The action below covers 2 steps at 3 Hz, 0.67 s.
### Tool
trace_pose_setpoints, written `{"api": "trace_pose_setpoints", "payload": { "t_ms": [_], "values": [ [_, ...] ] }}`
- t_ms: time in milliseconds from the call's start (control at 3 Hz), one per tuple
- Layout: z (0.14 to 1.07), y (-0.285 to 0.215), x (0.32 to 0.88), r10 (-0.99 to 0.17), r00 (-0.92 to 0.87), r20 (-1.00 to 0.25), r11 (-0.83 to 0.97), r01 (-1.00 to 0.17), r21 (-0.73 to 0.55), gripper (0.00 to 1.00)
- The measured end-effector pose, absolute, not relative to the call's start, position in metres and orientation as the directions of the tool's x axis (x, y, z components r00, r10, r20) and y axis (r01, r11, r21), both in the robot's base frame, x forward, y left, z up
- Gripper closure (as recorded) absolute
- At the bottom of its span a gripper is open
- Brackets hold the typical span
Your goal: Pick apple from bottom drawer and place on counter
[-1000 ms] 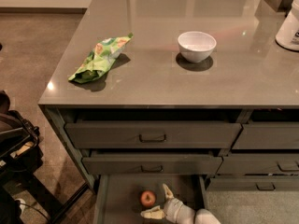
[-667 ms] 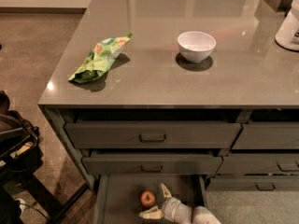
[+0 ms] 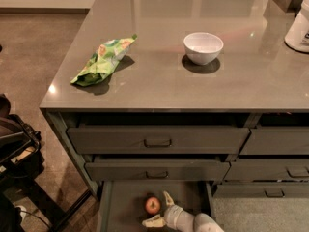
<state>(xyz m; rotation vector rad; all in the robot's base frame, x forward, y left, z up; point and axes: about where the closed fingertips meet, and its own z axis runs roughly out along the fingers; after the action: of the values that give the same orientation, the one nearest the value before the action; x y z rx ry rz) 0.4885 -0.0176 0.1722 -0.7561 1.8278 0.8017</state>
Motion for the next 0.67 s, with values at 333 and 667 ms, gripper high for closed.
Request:
{"api": "trace_pose_setpoints", "payload": {
  "t_ms": [333,667],
  "values": [
    [0.162,-0.008,0.494,-0.150,-0.328,-0.933,0.597,-0.782,0.179,0.00],
    [0.151,0.000,0.500,-0.154,-0.322,-0.934,0.614,-0.772,0.165,0.00]
  ]
}}
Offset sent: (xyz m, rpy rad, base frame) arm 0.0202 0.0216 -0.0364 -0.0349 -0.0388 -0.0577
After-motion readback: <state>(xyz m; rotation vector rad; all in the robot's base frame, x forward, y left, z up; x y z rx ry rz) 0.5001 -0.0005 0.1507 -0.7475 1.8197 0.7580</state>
